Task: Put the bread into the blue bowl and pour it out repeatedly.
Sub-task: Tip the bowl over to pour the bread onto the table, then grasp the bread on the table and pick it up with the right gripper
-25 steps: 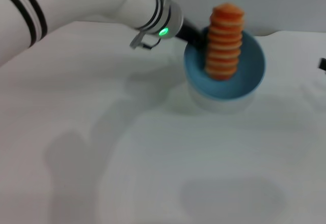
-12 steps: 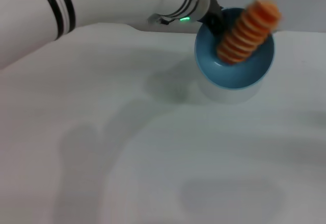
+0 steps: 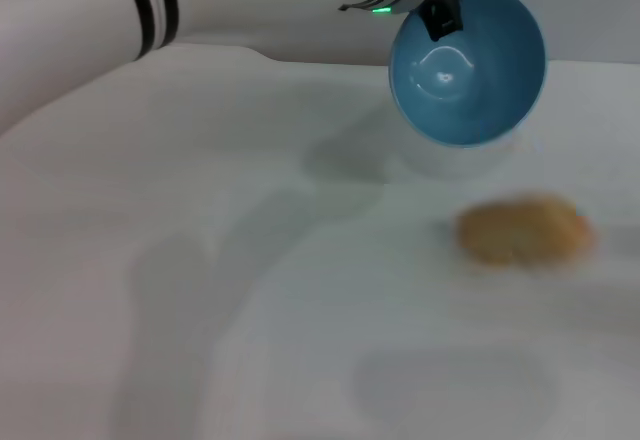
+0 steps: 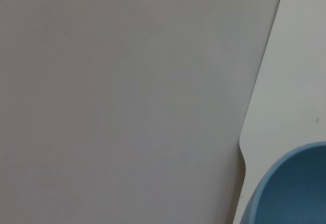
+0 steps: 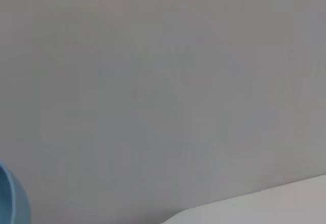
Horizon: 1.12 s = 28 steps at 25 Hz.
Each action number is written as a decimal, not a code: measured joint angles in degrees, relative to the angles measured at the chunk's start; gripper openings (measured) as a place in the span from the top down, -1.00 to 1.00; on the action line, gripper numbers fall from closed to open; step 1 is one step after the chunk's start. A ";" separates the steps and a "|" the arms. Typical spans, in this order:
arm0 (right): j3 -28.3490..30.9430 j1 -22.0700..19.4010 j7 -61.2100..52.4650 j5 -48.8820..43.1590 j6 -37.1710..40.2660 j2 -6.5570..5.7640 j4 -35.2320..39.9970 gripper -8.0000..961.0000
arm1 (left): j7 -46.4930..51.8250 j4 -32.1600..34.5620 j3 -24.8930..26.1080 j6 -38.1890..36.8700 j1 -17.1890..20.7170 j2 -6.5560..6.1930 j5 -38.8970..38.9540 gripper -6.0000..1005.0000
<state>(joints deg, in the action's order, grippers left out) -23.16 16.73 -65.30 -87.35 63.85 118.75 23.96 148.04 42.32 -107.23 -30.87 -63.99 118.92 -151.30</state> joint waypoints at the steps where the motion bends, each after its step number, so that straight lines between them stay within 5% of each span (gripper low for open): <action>1: 0.01 -0.01 0.01 0.00 0.00 0.00 -0.08 0.01 | 0.16 -0.01 -0.01 0.50 0.39 0.03 -0.08 0.99; 12: -1.20 0.92 -14.19 -3.64 3.12 -0.81 0.83 0.01 | 6.58 -0.93 6.29 4.29 6.43 -0.30 0.19 0.99; 19: -2.90 2.60 -41.67 -27.24 11.36 -1.31 17.16 0.01 | 9.59 -1.07 8.79 4.19 10.21 -0.48 1.00 0.99; 22: -2.34 4.67 -52.83 -39.21 17.67 -2.63 24.51 0.01 | 10.20 -0.78 8.83 3.87 11.65 -0.49 1.09 0.99; 28: -2.37 7.64 -58.13 -50.55 23.53 -4.06 26.64 0.01 | 11.07 -0.76 8.87 3.65 13.36 -0.52 2.70 0.99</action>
<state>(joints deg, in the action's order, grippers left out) -25.54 24.37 -123.43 -137.89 87.38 114.69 50.60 159.11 41.56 -98.36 -27.23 -50.63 118.40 -148.60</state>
